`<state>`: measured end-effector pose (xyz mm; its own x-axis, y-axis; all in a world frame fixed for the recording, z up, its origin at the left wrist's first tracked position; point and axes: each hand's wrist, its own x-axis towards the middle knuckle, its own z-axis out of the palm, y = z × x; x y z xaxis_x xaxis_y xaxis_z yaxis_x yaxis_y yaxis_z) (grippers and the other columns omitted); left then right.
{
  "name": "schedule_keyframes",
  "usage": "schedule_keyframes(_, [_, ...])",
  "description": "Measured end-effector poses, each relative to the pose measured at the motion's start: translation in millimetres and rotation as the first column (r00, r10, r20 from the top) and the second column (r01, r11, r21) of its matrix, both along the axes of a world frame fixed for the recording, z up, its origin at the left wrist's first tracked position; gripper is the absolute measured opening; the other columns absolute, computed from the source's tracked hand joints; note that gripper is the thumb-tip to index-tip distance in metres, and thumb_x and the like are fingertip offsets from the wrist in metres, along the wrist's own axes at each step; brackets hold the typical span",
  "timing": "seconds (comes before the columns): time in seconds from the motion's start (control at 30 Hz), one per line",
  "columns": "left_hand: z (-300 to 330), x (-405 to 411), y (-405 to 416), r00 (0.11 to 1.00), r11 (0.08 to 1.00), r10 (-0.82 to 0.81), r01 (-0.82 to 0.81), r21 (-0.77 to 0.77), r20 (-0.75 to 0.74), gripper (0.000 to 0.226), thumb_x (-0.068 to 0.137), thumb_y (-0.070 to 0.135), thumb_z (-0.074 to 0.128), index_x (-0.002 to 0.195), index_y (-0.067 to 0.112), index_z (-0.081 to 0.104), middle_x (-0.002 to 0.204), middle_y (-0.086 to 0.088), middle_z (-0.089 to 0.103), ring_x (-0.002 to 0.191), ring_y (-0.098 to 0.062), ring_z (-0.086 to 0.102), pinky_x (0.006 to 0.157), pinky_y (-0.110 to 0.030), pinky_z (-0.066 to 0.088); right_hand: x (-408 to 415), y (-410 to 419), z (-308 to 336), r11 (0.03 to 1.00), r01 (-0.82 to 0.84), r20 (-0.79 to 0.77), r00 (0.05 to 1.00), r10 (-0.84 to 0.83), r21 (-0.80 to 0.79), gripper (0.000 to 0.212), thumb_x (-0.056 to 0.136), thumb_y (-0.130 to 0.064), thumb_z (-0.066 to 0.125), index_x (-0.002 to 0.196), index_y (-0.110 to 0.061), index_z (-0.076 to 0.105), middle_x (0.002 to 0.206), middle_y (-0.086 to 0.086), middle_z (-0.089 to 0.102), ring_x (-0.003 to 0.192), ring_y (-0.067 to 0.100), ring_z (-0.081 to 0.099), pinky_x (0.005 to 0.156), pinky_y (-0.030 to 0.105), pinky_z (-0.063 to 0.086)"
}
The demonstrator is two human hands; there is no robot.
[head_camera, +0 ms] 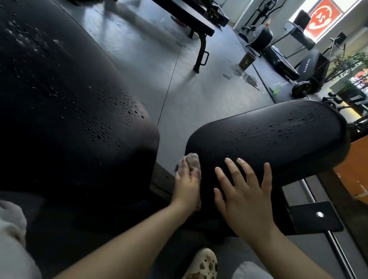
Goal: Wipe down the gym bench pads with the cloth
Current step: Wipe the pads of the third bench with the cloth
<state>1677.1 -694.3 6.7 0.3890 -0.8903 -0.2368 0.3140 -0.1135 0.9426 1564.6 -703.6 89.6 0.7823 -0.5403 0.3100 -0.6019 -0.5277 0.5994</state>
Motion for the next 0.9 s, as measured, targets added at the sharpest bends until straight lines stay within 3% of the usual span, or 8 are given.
schedule_keyframes(0.07, [-0.5, 20.2, -21.8, 0.996, 0.996, -0.082, 0.081, 0.041, 0.034, 0.055, 0.102, 0.033, 0.029, 0.151, 0.026, 0.004, 0.158, -0.008, 0.003, 0.144, -0.025, 0.010, 0.113, -0.038, 0.015, -0.5, 0.3, -0.1, 1.000, 0.007, 0.005, 1.000, -0.007, -0.003, 0.045, 0.089, -0.039, 0.038, 0.117, -0.017, 0.067, 0.128, 0.011, 0.060, 0.124, 0.029, 0.041, 0.113, 0.054, -0.001])
schedule_keyframes(0.17, [-1.3, 35.8, -43.6, 0.990, 0.992, -0.123, 0.121, 0.032, 0.075, 0.055, 0.103, 0.029, 0.031, 0.151, 0.023, 0.005, 0.159, -0.009, 0.004, 0.145, -0.023, 0.006, 0.114, -0.036, 0.011, 0.4, 0.3, -0.1, 1.000, 0.006, 0.011, 1.000, -0.006, -0.003, 0.045, 0.088, -0.039, 0.039, 0.116, -0.017, 0.067, 0.129, 0.011, 0.059, 0.125, 0.029, 0.040, 0.113, 0.053, -0.002])
schedule_keyframes(0.43, [-10.1, 20.7, -23.2, 0.995, 0.995, -0.101, 0.100, -0.025, -0.008, 0.056, 0.101, 0.034, 0.034, 0.150, 0.032, 0.005, 0.156, -0.011, 0.017, 0.141, -0.028, 0.021, 0.114, -0.043, 0.018, 2.8, 2.8, 1.4, 0.999, 0.042, -0.003, 0.999, -0.042, 0.013, 0.045, 0.088, -0.039, 0.038, 0.115, -0.017, 0.067, 0.131, 0.012, 0.057, 0.126, 0.029, 0.039, 0.113, 0.054, -0.001])
schedule_keyframes(0.57, [-15.5, -8.4, 15.0, 0.987, 0.993, -0.009, -0.011, -0.120, -0.162, 0.061, 0.096, 0.043, 0.036, 0.150, 0.032, 0.009, 0.151, 0.005, 0.025, 0.136, -0.011, 0.027, 0.107, -0.029, 0.026, 2.2, 3.8, 3.1, 0.998, 0.061, -0.030, 0.998, -0.060, 0.031, 0.048, 0.090, -0.040, 0.035, 0.116, -0.016, 0.067, 0.130, 0.013, 0.057, 0.125, 0.029, 0.038, 0.113, 0.053, -0.004])
schedule_keyframes(0.63, [-7.6, -31.0, 33.9, 0.979, 0.983, 0.060, -0.092, -0.160, -0.197, 0.057, 0.099, 0.040, 0.032, 0.150, 0.030, 0.008, 0.155, 0.004, 0.017, 0.135, -0.006, 0.022, 0.104, -0.025, 0.025, -0.1, 5.0, 5.7, 0.998, 0.053, -0.055, 0.997, -0.051, 0.040, 0.051, 0.091, -0.040, 0.032, 0.118, -0.015, 0.066, 0.131, 0.013, 0.057, 0.126, 0.029, 0.037, 0.113, 0.053, -0.003])
schedule_keyframes(0.73, [3.9, -59.1, 51.7, 0.996, 0.981, 0.083, -0.088, -0.174, -0.036, 0.060, 0.099, 0.037, 0.028, 0.144, 0.034, -0.012, 0.157, 0.002, -0.011, 0.143, -0.009, -0.001, 0.114, -0.029, 0.013, -8.8, 7.3, 13.7, 0.998, -0.023, -0.080, 0.996, 0.028, 0.061, 0.050, 0.091, -0.036, 0.032, 0.123, -0.012, 0.062, 0.134, 0.016, 0.054, 0.128, 0.028, 0.036, 0.112, 0.051, 0.007])
schedule_keyframes(0.83, [-5.6, -65.2, 57.5, 0.993, 0.970, 0.055, -0.029, -0.242, 0.102, 0.081, 0.096, 0.038, 0.042, 0.140, 0.041, -0.026, 0.151, 0.008, -0.032, 0.142, -0.009, -0.013, 0.117, -0.038, 0.012, -20.7, 9.2, 26.9, 0.994, -0.088, -0.039, 0.995, 0.090, 0.058, 0.046, 0.089, -0.030, 0.036, 0.127, -0.011, 0.054, 0.138, 0.019, 0.049, 0.132, 0.031, 0.034, 0.111, 0.051, 0.017])
schedule_keyframes(0.9, [-22.3, -65.9, 58.4, 0.913, 0.975, 0.077, 0.015, -0.220, 0.401, 0.088, 0.090, 0.048, 0.039, 0.137, 0.038, -0.035, 0.150, 0.002, -0.035, 0.142, -0.017, -0.023, 0.118, -0.044, 0.006, -29.7, 10.7, 35.4, 0.998, -0.063, 0.044, 0.997, 0.061, 0.027, 0.046, 0.089, -0.031, 0.039, 0.129, -0.012, 0.053, 0.141, 0.020, 0.045, 0.134, 0.033, 0.032, 0.112, 0.051, 0.014])
